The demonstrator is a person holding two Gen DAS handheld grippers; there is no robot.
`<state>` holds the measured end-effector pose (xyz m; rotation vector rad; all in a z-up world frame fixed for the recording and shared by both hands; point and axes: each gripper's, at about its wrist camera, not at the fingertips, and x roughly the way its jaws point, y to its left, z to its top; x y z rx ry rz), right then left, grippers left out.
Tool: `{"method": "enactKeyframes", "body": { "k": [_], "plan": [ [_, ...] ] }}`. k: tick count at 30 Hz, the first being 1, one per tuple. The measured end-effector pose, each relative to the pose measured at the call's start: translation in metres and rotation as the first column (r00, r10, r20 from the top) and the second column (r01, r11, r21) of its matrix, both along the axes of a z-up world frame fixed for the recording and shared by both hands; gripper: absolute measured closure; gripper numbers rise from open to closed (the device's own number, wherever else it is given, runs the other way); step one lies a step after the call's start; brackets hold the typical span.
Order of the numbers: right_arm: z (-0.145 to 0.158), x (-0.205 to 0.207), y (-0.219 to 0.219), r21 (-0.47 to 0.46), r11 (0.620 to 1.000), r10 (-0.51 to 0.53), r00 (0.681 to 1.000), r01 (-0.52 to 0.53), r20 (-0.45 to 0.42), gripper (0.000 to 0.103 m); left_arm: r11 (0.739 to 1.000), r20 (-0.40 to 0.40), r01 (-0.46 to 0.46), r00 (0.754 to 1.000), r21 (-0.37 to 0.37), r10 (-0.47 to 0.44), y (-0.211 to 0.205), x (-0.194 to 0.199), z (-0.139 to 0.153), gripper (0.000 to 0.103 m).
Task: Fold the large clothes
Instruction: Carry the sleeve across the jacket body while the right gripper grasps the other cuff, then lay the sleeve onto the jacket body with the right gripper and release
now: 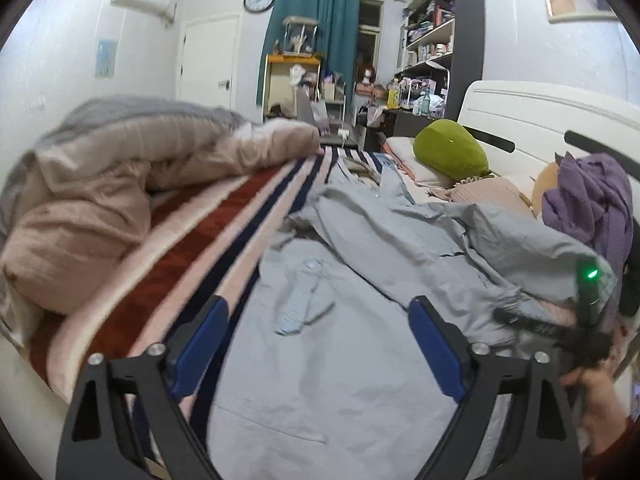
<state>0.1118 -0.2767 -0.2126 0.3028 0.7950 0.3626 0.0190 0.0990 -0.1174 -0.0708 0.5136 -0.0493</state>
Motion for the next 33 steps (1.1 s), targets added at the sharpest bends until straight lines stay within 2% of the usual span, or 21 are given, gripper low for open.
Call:
{"method": "enactKeyframes", "body": {
  "k": [2,5,10,12,14,15,17,19,22,25,26,28,30,33],
  "plan": [
    [0.015,-0.012,-0.010,-0.007,1.000,-0.029,0.998,0.029,0.061,0.094,0.999,0.033,0.003,0.999,0.052,-0.005,-0.004,-0.005,0.004,0.001],
    [0.026,-0.024,-0.026,-0.015,0.997,-0.074,0.993,0.075,0.091,0.094,0.999,0.054,0.020,0.998,0.028,-0.021,-0.006,-0.007,0.008,0.001],
    [-0.007,-0.016,-0.017,-0.019,1.000,-0.006,0.999,0.005,-0.047,0.093,0.991,0.017,0.080,0.997,-0.103,-0.079,-0.010,0.000,0.013,0.001],
    [-0.020,-0.014,-0.013,-0.023,1.000,-0.006,0.997,0.004,-0.083,0.088,0.985,0.022,0.111,0.994,-0.134,-0.109,-0.013,-0.003,0.014,0.001],
    [-0.019,-0.016,-0.018,-0.010,1.000,-0.009,0.996,0.008,-0.087,0.077,0.984,0.026,0.121,0.993,-0.128,-0.119,-0.016,-0.005,0.017,0.001],
    [-0.014,-0.019,-0.022,-0.007,1.000,-0.010,0.997,0.010,-0.075,0.074,0.987,0.026,0.111,0.994,-0.114,-0.109,-0.019,-0.006,0.018,0.001],
    [0.007,-0.034,-0.037,-0.013,1.000,-0.028,1.000,0.028,0.001,0.055,0.992,0.024,0.087,0.996,-0.092,-0.085,-0.023,-0.005,0.019,0.001],
    [0.031,-0.052,-0.055,-0.028,0.998,-0.060,0.994,0.063,0.091,0.042,0.991,0.020,0.085,0.996,-0.104,-0.083,-0.025,-0.002,0.019,0.001],
    [0.070,-0.085,-0.090,-0.016,0.991,-0.124,0.972,0.129,0.202,0.039,0.990,0.020,0.077,0.997,-0.119,-0.075,-0.028,0.003,0.020,0.001],
    [0.097,-0.116,-0.124,-0.037,0.971,-0.214,0.930,0.236,0.297,0.026,0.992,0.015,0.064,0.998,-0.111,-0.062,-0.034,0.007,0.020,0.001],
    [0.103,-0.124,-0.134,-0.054,0.959,-0.247,0.915,0.278,0.318,0.025,0.992,0.015,0.063,0.998,-0.111,-0.062,-0.035,0.008,0.020,0.001],
    [0.105,-0.133,-0.151,-0.098,0.933,-0.298,0.894,0.348,0.333,0.023,0.991,0.015,0.065,0.998,-0.114,-0.063,-0.036,0.008,0.021,0.001],
    [0.098,-0.133,-0.161,-0.125,0.920,-0.319,0.894,0.373,0.316,0.022,0.991,0.015,0.066,0.998,-0.115,-0.065,-0.037,0.009,0.021,0.001],
    [0.080,-0.124,-0.175,-0.061,0.942,-0.304,0.915,0.330,0.265,0.023,0.992,0.015,0.068,0.998,-0.107,-0.067,-0.042,0.009,0.023,0.001]
  ]
}}
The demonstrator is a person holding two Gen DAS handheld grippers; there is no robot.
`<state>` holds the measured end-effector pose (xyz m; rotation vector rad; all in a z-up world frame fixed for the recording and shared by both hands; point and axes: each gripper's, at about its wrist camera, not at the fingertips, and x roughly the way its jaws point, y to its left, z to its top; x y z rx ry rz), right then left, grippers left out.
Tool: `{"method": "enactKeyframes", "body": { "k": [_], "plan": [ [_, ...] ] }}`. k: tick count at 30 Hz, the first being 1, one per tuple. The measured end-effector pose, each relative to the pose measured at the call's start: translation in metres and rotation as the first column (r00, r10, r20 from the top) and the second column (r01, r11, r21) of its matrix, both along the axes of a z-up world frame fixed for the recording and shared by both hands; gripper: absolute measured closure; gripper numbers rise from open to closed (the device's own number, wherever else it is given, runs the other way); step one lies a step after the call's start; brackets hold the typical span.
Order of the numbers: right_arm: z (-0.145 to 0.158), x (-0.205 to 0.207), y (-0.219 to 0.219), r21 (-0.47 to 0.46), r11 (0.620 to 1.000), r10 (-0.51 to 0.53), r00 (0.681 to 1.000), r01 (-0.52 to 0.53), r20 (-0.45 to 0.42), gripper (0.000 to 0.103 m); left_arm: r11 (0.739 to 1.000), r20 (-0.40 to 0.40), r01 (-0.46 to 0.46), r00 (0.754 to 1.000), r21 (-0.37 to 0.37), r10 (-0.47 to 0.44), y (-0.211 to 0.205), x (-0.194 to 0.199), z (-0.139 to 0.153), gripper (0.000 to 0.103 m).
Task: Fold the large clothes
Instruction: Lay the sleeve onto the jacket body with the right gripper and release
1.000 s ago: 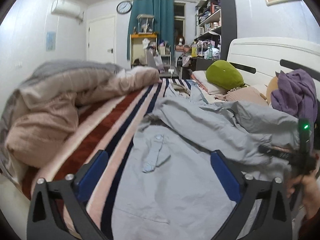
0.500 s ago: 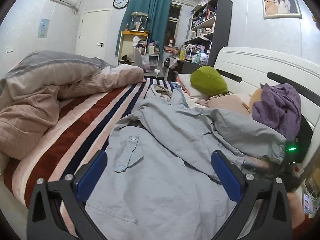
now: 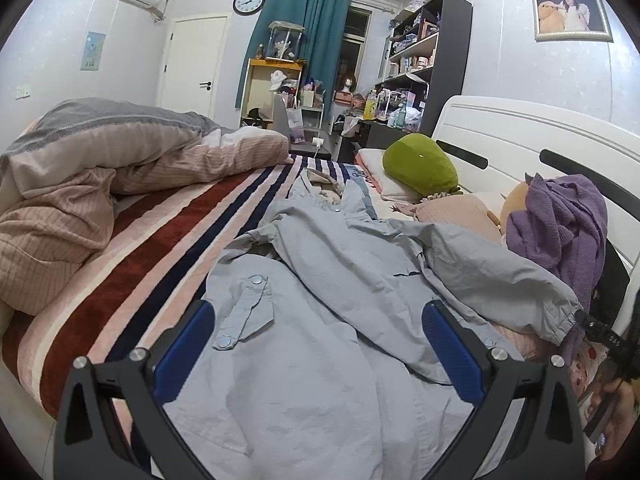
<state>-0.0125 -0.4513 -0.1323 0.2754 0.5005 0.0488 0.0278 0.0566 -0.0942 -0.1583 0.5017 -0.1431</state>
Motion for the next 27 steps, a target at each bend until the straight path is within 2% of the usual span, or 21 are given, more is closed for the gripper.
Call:
{"method": "enactKeyframes", "body": {
  "k": [3,4,5,7,9,15,19,23,27],
  "plan": [
    [-0.017,0.020,0.005,0.013,0.999,0.039,0.999,-0.039,-0.037,0.027,1.000,0.000,0.002,1.000,0.006,-0.002,-0.004,-0.002,0.001,0.001],
    [-0.021,0.026,0.008,0.006,0.999,0.044,0.998,-0.044,-0.049,0.038,1.000,0.001,0.003,1.000,0.008,-0.003,-0.003,-0.003,0.002,0.001],
    [-0.024,0.031,0.011,0.004,0.999,0.049,0.997,-0.048,-0.062,0.056,1.000,0.004,0.003,1.000,0.012,-0.003,-0.004,-0.004,0.003,0.001],
    [-0.030,0.039,0.018,0.003,0.998,0.065,0.994,-0.065,-0.088,0.083,1.000,0.007,0.000,1.000,0.019,0.000,-0.002,-0.007,0.004,0.001],
    [-0.029,0.039,0.025,0.005,0.997,0.079,0.994,-0.079,-0.077,0.091,1.000,0.011,-0.005,1.000,0.023,0.005,0.000,-0.009,0.005,0.001],
    [0.004,0.027,0.055,0.003,0.984,0.177,0.983,-0.178,0.055,0.095,1.000,0.024,-0.007,1.000,-0.005,0.008,0.011,-0.012,0.004,0.001],
    [0.039,0.024,0.097,-0.058,0.963,0.267,0.953,-0.261,0.144,0.095,1.000,0.038,-0.004,0.999,-0.022,0.005,0.022,-0.015,0.003,0.001],
    [0.056,0.036,0.149,-0.092,0.924,0.381,0.912,-0.370,0.155,0.095,1.000,0.054,-0.015,0.998,-0.028,0.016,0.039,-0.023,-0.001,0.001],
    [0.049,0.058,0.214,-0.109,0.870,0.491,0.864,-0.480,0.112,0.095,1.000,0.058,-0.026,0.998,-0.014,0.027,0.062,-0.032,-0.006,0.001]
  ]
}}
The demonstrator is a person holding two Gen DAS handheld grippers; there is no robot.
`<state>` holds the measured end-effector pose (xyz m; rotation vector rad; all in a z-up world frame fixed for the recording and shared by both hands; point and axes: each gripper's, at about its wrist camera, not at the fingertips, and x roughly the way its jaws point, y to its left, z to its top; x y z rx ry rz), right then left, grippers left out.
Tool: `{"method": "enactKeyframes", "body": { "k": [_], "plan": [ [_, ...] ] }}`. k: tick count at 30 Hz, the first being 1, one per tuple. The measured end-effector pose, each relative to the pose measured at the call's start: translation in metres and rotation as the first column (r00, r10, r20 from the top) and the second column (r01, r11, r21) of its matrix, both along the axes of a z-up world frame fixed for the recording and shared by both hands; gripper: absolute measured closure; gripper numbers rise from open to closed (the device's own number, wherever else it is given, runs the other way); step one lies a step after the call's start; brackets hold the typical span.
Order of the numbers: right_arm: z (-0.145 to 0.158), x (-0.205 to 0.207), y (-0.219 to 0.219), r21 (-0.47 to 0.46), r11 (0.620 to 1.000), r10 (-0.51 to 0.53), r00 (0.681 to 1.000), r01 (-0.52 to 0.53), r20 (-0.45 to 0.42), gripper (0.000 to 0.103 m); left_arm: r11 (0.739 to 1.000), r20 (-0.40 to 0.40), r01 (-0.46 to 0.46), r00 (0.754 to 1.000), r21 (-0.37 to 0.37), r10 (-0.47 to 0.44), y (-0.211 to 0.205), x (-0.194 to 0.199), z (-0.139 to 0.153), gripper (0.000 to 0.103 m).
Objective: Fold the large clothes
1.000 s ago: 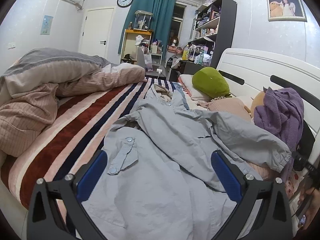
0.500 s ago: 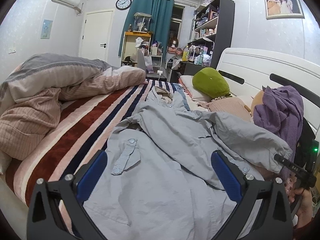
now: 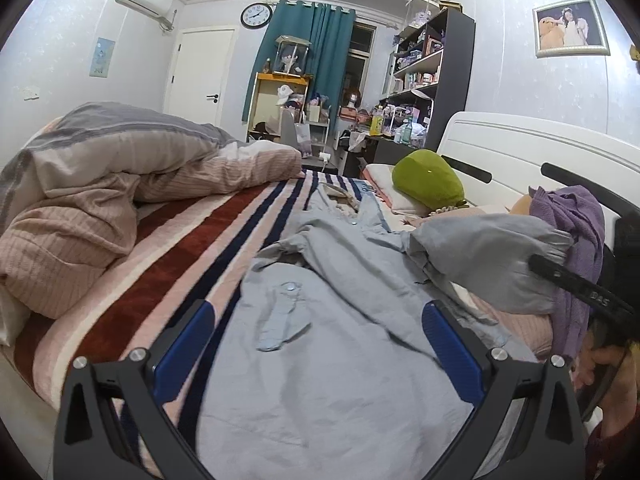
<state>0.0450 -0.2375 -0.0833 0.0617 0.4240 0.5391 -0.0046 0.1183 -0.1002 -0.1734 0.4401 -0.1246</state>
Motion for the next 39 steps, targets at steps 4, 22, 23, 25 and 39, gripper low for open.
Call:
{"method": "enactKeyframes", "body": {
  "k": [4,22,23,25,39],
  "plan": [
    [-0.027,0.028,0.053,0.021,0.991,0.134,0.985,-0.132,-0.105,0.095,1.000,-0.004,-0.013,1.000,0.003,0.013,0.020,-0.005,-0.007,0.001],
    [-0.143,0.067,0.154,0.059,0.953,0.292,0.849,-0.297,-0.441,0.046,0.997,-0.078,-0.049,0.996,-0.060,0.044,0.069,0.003,-0.044,0.001],
    [-0.136,0.061,0.152,0.076,0.946,0.317,0.852,-0.316,-0.417,0.046,0.997,-0.082,-0.050,0.996,-0.057,0.045,0.070,0.004,-0.045,0.001],
    [-0.120,0.049,0.139,0.113,0.936,0.352,0.862,-0.334,-0.366,0.048,0.997,-0.087,-0.048,0.995,-0.055,0.043,0.071,0.004,-0.047,0.001],
    [-0.095,0.003,0.012,0.074,0.996,0.069,0.946,-0.048,-0.316,0.064,0.991,-0.158,0.028,0.986,-0.129,-0.049,0.066,0.002,-0.070,0.004]
  ]
}}
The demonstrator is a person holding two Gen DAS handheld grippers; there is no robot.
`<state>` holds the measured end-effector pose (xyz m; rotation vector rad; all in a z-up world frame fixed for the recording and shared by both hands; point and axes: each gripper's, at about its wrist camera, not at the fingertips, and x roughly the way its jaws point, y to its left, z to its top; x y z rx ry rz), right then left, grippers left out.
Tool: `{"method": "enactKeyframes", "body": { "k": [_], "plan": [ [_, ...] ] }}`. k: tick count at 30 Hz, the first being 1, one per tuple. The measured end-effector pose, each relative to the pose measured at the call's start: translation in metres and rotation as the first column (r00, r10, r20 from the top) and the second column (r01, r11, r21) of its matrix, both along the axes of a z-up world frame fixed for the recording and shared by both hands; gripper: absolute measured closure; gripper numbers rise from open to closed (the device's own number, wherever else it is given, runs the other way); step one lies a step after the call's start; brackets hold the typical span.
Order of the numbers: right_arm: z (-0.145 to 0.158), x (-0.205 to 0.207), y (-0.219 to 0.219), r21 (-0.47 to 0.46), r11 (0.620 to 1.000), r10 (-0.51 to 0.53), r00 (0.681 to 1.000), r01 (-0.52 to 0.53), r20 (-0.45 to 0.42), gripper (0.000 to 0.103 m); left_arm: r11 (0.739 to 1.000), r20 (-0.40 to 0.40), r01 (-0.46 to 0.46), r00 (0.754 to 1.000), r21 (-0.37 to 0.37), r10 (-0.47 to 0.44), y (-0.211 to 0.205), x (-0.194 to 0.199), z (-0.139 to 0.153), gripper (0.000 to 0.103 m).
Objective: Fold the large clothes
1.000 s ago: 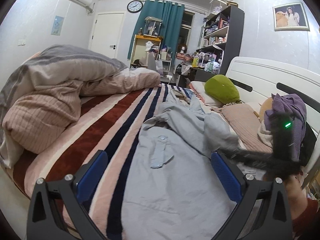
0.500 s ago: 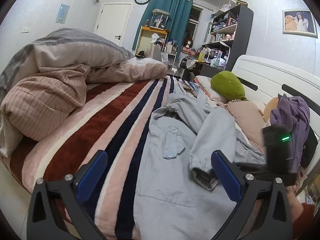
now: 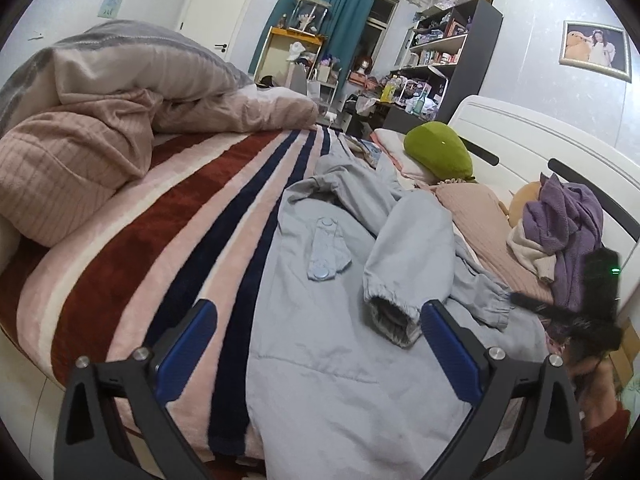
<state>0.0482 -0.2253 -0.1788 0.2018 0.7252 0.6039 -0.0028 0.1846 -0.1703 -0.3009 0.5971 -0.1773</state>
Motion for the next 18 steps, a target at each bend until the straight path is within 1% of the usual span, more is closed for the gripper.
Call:
{"method": "enactKeyframes", "body": {
  "k": [2,5,8,10,12,15,18],
  "plan": [
    [0.012,-0.019,-0.032,-0.003,0.997,-0.073,0.997,0.073,0.031,0.053,1.000,-0.012,-0.007,1.000,-0.010,0.007,-0.001,-0.003,-0.002,0.006],
    [0.021,-0.050,-0.078,-0.010,0.986,-0.167,0.984,0.168,0.059,0.047,1.000,-0.023,-0.010,1.000,-0.009,0.009,-0.006,-0.010,-0.007,0.008],
    [0.018,-0.078,-0.117,-0.018,0.970,-0.242,0.968,0.243,0.060,0.042,1.000,-0.049,-0.015,0.999,0.004,0.015,-0.013,-0.015,-0.015,0.010],
    [0.009,-0.094,-0.138,-0.023,0.959,-0.281,0.959,0.282,0.040,0.041,1.000,-0.067,-0.015,0.998,0.006,0.016,-0.017,-0.018,-0.022,0.014],
    [-0.002,-0.105,-0.149,-0.028,0.953,-0.301,0.953,0.301,0.024,0.038,1.000,-0.094,-0.024,0.995,0.000,0.024,-0.020,-0.020,-0.032,0.020],
    [-0.024,-0.118,-0.165,-0.017,0.945,-0.327,0.944,0.327,-0.030,0.038,0.999,-0.134,-0.033,0.991,-0.024,0.029,-0.023,-0.023,-0.047,0.024],
    [-0.044,-0.127,-0.173,-0.009,0.942,-0.335,0.938,0.336,-0.085,0.038,0.999,-0.168,-0.036,0.985,-0.021,0.032,-0.027,-0.027,-0.060,0.026]
  ]
}}
